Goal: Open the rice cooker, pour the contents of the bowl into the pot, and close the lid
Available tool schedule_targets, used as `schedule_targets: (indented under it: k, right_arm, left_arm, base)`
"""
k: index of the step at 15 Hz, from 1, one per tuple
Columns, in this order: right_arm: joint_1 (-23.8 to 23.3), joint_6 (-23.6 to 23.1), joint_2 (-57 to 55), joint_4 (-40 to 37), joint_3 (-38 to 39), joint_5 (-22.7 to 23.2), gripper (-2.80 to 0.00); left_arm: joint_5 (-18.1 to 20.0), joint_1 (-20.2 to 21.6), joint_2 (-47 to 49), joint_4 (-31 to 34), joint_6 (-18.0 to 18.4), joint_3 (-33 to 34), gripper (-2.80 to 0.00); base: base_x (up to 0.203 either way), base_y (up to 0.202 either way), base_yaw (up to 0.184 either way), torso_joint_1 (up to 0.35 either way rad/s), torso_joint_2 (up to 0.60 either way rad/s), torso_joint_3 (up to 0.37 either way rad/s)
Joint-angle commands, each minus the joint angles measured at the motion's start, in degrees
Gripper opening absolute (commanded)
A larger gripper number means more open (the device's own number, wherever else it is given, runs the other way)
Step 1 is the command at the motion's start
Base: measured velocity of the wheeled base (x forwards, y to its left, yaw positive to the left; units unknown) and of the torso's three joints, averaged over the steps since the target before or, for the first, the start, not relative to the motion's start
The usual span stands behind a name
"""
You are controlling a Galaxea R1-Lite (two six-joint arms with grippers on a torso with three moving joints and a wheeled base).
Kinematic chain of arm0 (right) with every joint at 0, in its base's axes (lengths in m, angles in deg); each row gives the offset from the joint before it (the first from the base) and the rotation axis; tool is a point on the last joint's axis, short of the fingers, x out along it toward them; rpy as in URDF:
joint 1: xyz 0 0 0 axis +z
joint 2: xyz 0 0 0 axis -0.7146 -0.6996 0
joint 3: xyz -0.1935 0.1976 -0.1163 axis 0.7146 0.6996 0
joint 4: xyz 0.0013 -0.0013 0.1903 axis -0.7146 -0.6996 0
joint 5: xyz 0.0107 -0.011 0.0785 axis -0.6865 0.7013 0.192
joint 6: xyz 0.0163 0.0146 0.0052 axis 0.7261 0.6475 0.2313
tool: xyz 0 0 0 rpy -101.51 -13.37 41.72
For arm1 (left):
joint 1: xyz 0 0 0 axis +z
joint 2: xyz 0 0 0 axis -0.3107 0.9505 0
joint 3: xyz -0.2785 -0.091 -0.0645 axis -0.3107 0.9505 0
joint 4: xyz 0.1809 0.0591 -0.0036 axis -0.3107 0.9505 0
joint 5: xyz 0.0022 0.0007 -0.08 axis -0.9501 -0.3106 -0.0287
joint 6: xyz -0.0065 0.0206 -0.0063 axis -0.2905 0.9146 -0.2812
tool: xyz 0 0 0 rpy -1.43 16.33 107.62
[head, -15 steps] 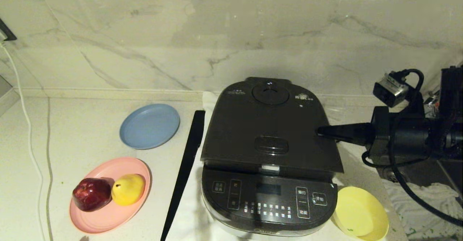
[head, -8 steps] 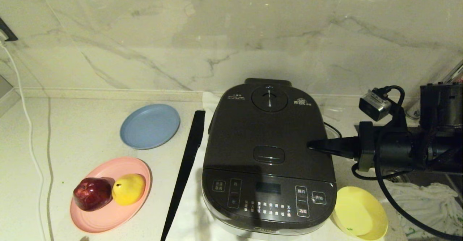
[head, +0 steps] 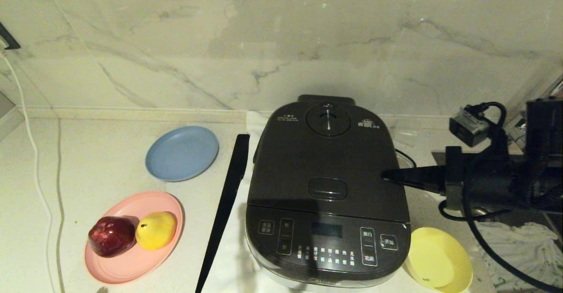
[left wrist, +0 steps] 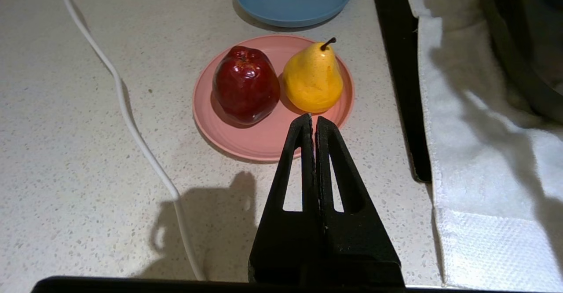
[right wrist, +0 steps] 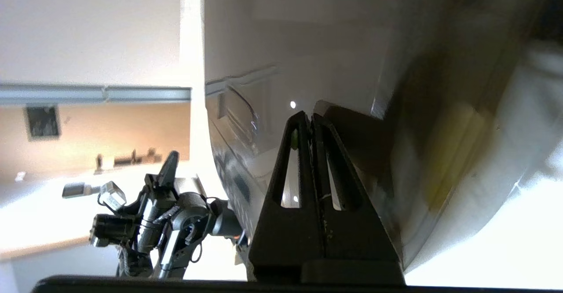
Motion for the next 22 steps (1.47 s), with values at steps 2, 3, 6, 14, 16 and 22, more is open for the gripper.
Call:
schedule_targets:
  k: [2, 3, 6, 14, 16, 22]
  right_arm:
    - [0.2, 2.8, 11.5, -5.6, -5.1, 0.7, -2.80]
    - [0.2, 2.6, 12.7, -13.1, -8.6, 0.6, -2.80]
    - [0.4, -2.5, 15.1, -34.3, -16.7, -0.6, -2.80]
    - [16.6, -8.4, 12.2, -44.9, -14.5, -19.8, -2.80]
    - [16.9, -8.3, 11.5, -44.6, -13.6, -20.7, -2.80]
    - [17.1, -8.3, 7.2, -44.6, -14.4, -22.5, -2.80]
  left_arm:
    - [0.0, 0.0, 0.0, 0.0, 0.0, 0.4, -2.80]
    - [0.0, 0.0, 0.0, 0.0, 0.0, 0.5, -2.80]
    - [0.0, 0.0, 0.0, 0.0, 0.0, 0.5, -2.80]
    - [0.0, 0.0, 0.0, 0.0, 0.0, 0.5, -2.80]
    - [0.0, 0.0, 0.0, 0.0, 0.0, 0.5, -2.80]
    - [0.0, 0.0, 0.0, 0.0, 0.0, 0.5, -2.80]
  base:
    - [0.000, 0.000, 0.000, 0.000, 0.00, 0.000]
    - [0.000, 0.000, 0.000, 0.000, 0.00, 0.000]
    - [0.000, 0.000, 0.000, 0.000, 0.00, 0.000]
    - [0.000, 0.000, 0.000, 0.000, 0.00, 0.000]
    - [0.000, 0.000, 0.000, 0.000, 0.00, 0.000]
    - [0.000, 0.000, 0.000, 0.000, 0.00, 0.000]
